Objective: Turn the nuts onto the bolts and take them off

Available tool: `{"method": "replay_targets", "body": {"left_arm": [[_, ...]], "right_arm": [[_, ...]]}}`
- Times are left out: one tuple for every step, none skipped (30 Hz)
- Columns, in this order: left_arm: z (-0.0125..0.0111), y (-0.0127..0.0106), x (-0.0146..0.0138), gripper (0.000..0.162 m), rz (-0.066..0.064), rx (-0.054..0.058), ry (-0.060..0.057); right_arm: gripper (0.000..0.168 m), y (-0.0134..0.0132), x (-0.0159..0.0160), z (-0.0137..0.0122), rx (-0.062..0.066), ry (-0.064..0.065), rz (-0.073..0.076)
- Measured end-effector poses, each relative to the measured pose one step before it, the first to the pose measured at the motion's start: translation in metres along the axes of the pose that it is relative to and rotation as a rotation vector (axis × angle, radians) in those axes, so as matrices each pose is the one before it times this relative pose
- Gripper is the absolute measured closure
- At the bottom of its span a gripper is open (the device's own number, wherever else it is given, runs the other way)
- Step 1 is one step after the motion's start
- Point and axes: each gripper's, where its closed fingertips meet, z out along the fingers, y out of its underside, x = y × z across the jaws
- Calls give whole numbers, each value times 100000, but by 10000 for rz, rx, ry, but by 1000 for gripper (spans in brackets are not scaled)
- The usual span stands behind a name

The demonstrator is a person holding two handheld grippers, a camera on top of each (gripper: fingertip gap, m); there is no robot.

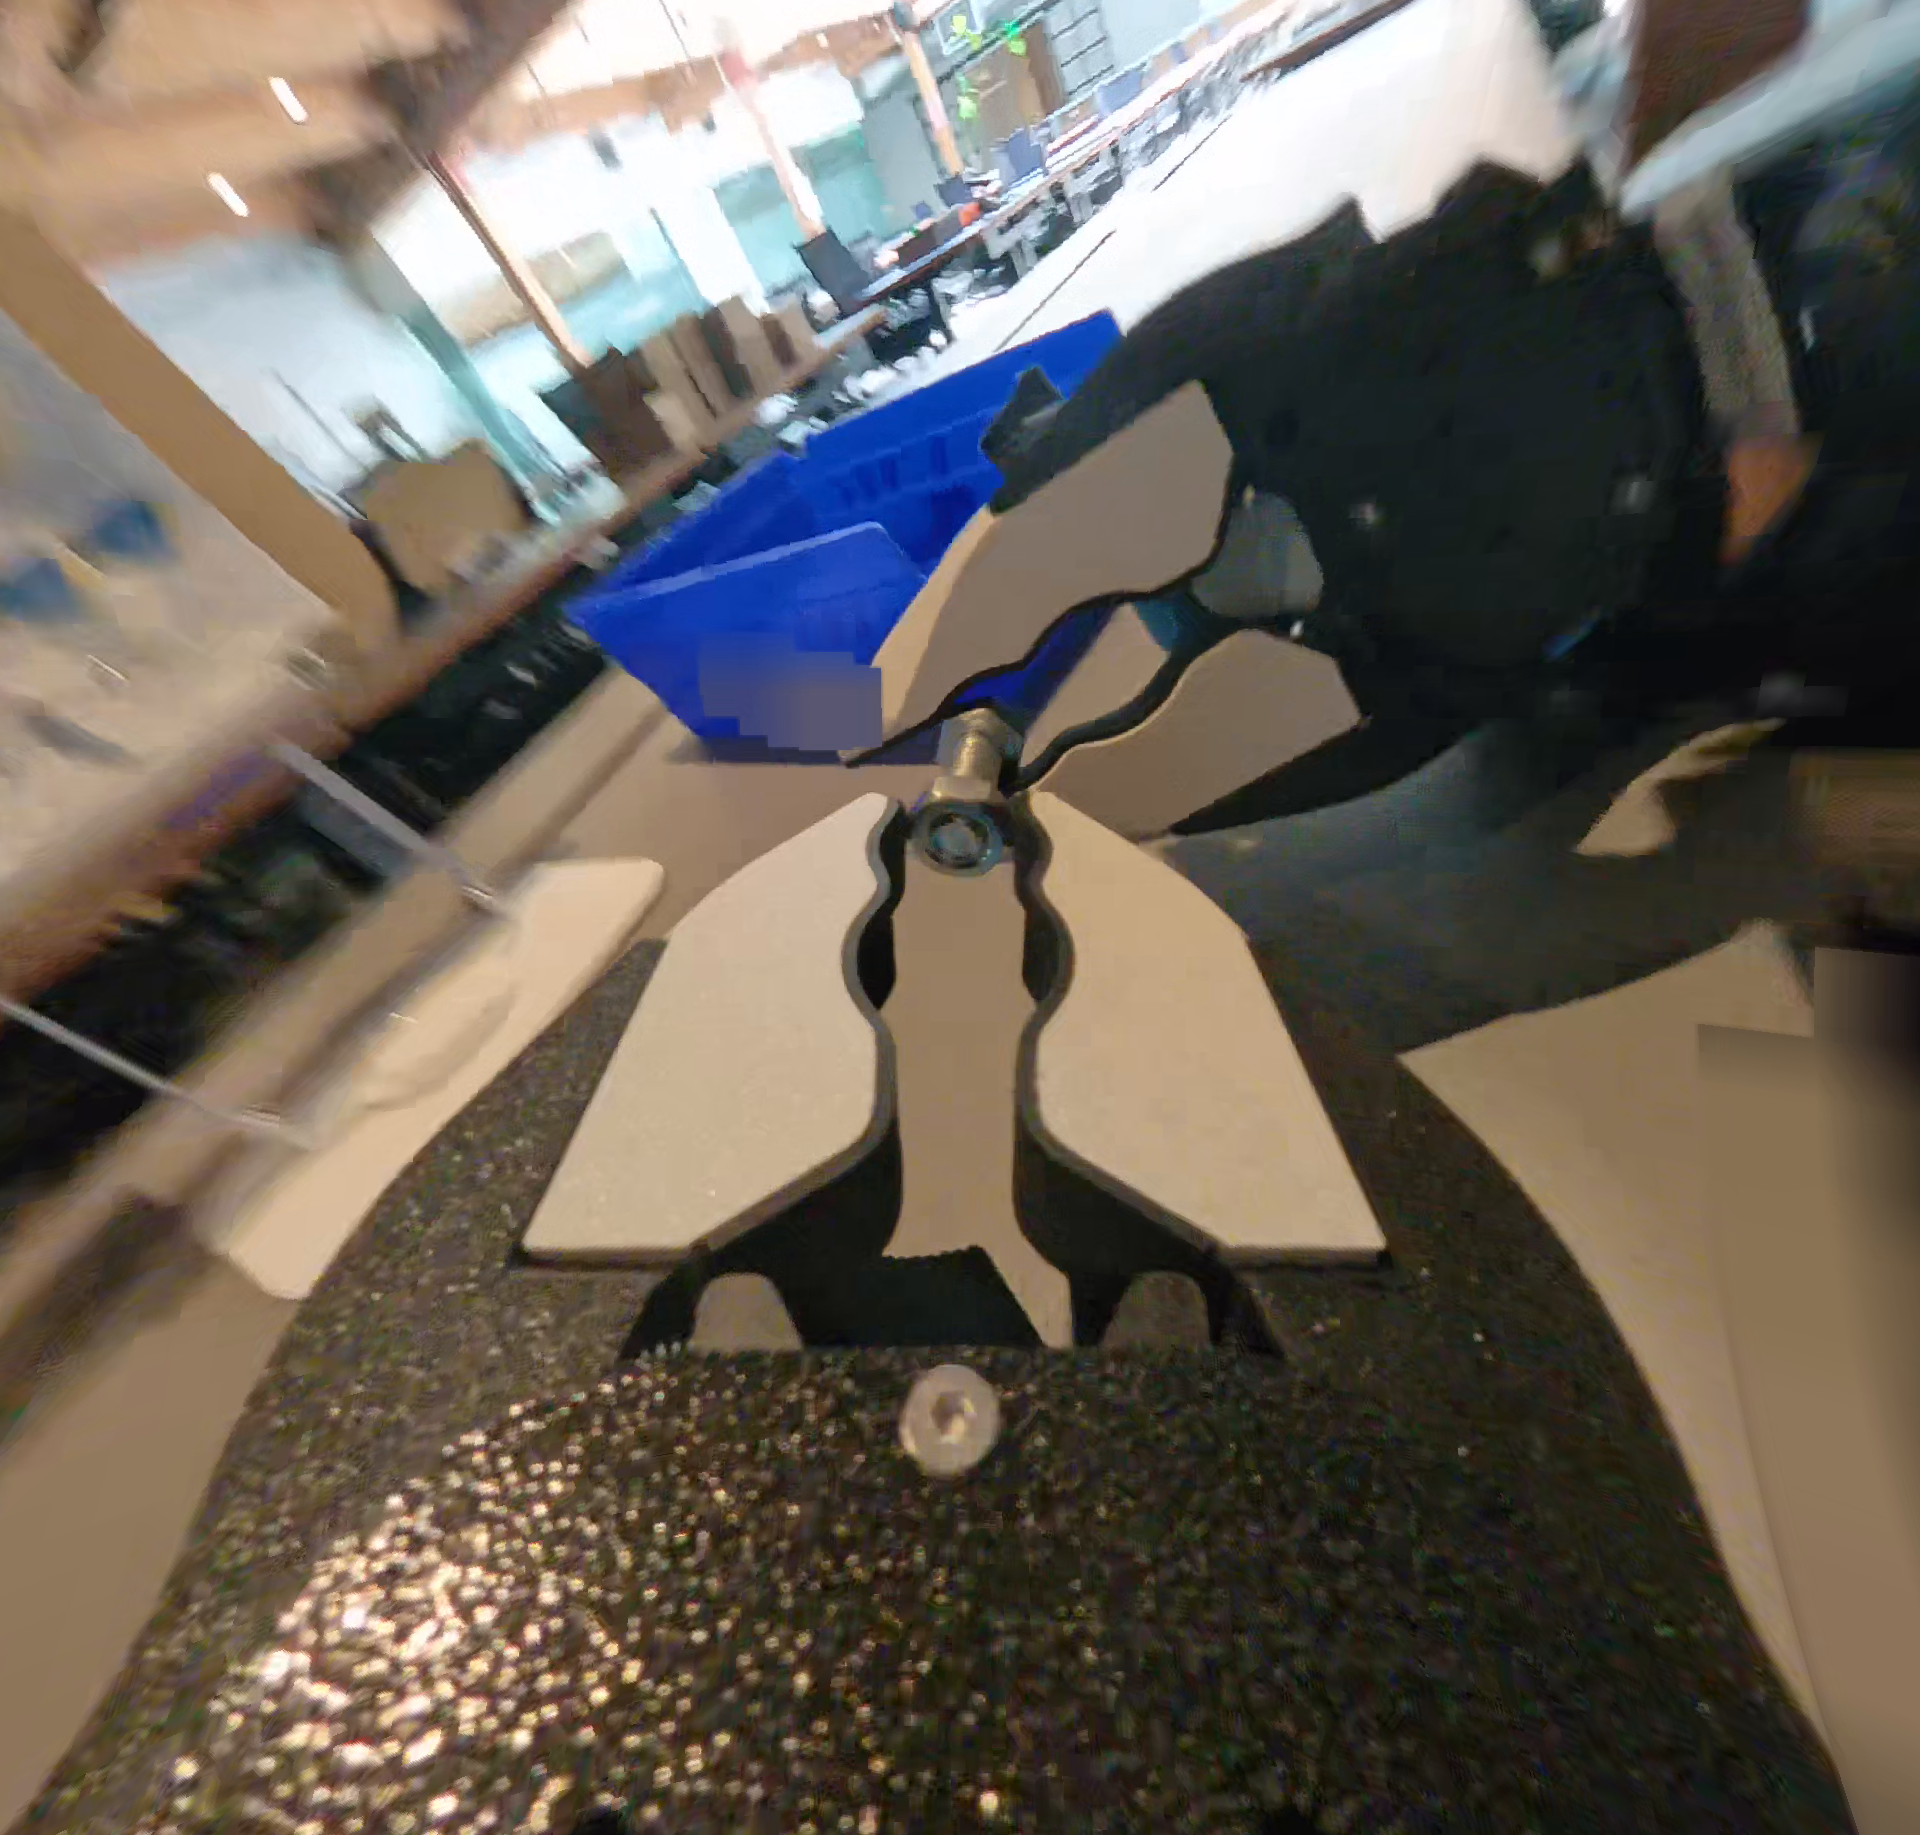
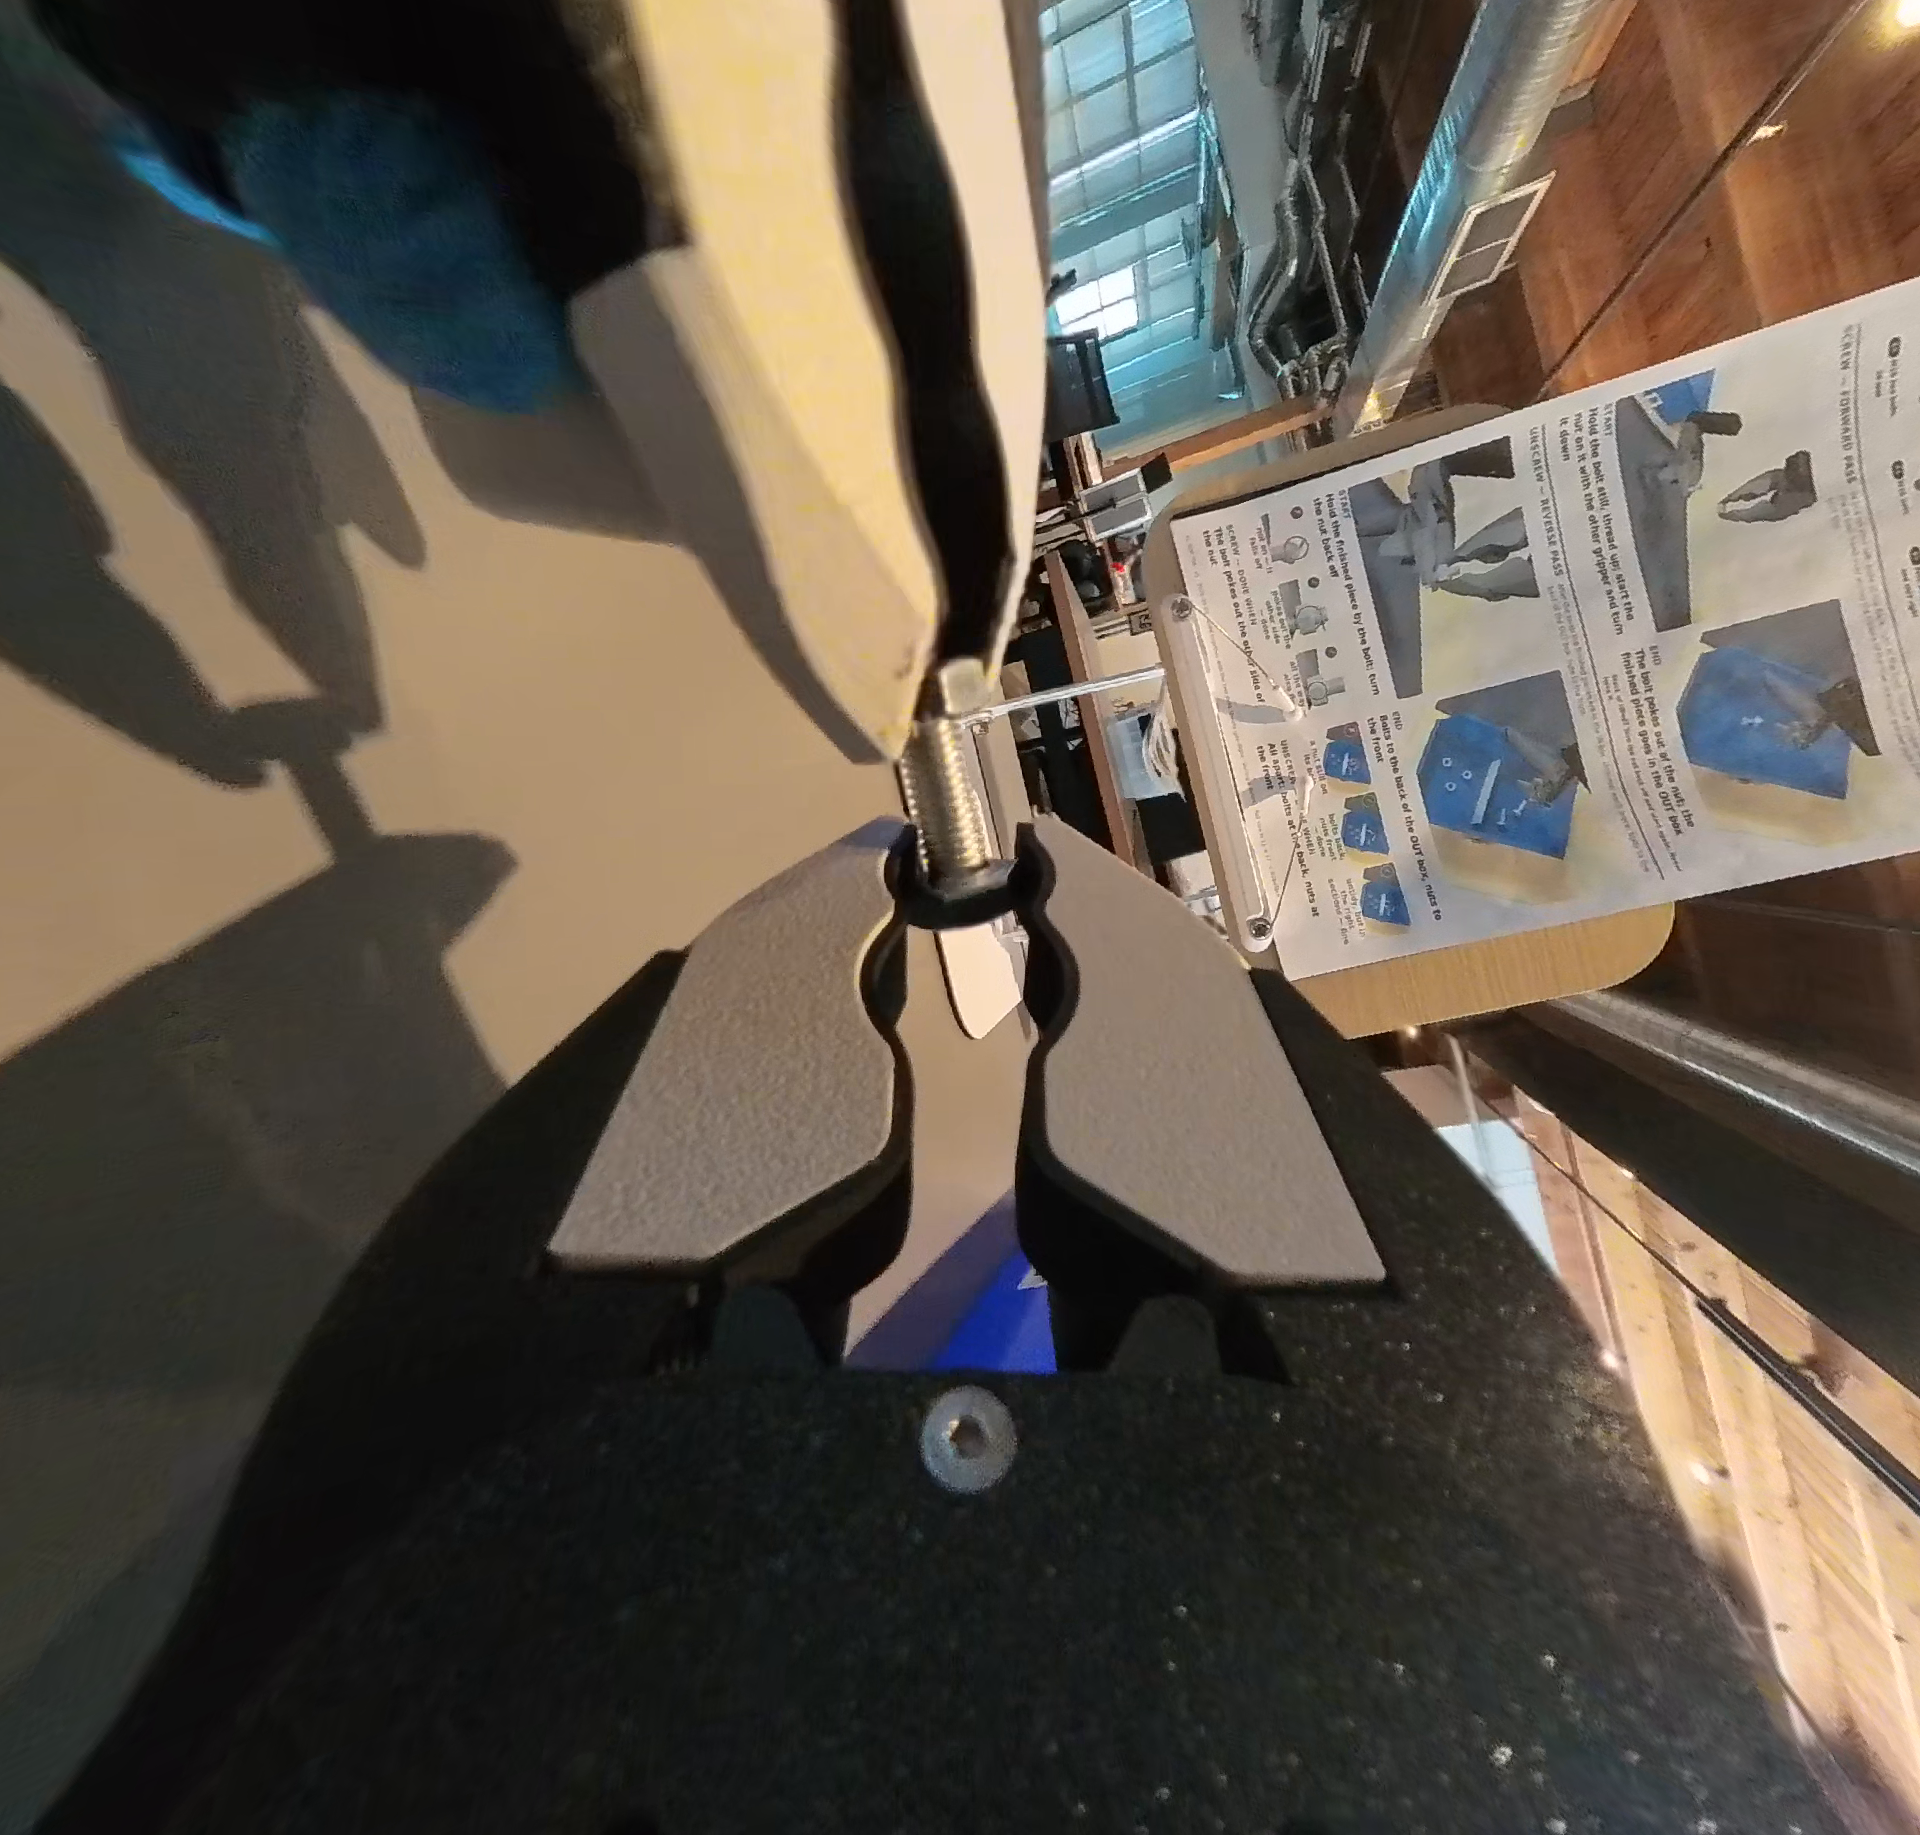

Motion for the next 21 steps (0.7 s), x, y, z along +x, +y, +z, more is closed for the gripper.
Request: {"method": "replay_targets", "body": {"left_arm": [[78, -111, -37, 143, 1160, 10, -456], [68, -133, -109, 142, 860, 32, -438], [70, -156, -133, 139, 408, 77, -290], [2, -251, 22, 132, -100, 149, 26], [-86, -336, -142, 129, -488, 233, 68], [-179, -379, -298, 127, -657, 292, 69], [-196, -278, -352, 128, -818, 258, 105], [-147, -87, -164, 128, -979, 152, 278], [-56, 154, 103, 128, -1085, -9, 471], [14, 318, 221, 129, -1046, -144, 508], [54, 335, 218, 129, -809, -169, 434], [54, 245, 158, 129, -466, -120, 267], [53, 185, -3, 130, -142, -110, 36], [46, 152, -116, 131, 38, -102, -106], [69, 134, -38, 132, 51, -92, -59], [51, 73, 45, 133, 34, -57, 4], [38, 60, -8, 138, 65, -41, -48], [5, 95, -81, 145, 211, -61, -112], [1, 51, -62, 145, 490, -35, -163], [14, 25, -11, 145, 831, -23, -252], [39, -39, 38, 145, 1154, -19, -382]], "right_arm": [[151, 44, 91, -20, 11, 29, 57], [151, 46, 94, -30, 1, 40, 37], [151, 15, 57, -23, 15, 11, 44], [151, -26, -8, -9, 27, -12, 21], [151, -2, -36, 7, -3, -5, -22], [151, 3, -45, 12, -20, -3, -41], [151, -7, -35, 13, -6, -3, -37], [151, -18, -17, 1, 5, -1, -13], [151, -12, 16, -5, 8, 8, 5], [151, 5, 29, -2, 7, 11, 16], [151, 13, 21, -3, 4, -1, 24], [151, 22, 9, 7, 1, -1, 15], [151, 19, 21, -7, -2, 5, 2], [151, -8, -1, 4, 6, -1, -1], [151, -28, -28, 4, 10, -10, -2], [151, -17, -26, 13, 7, -15, -10], [151, -19, -49, 21, 5, -19, -15], [151, -8, -40, 8, 0, -24, -6], [151, 23, -49, 31, -15, -30, 7], [151, 40, -29, 34, -26, -25, 6], [151, 54, 10, 25, -28, 1, 5]]}}
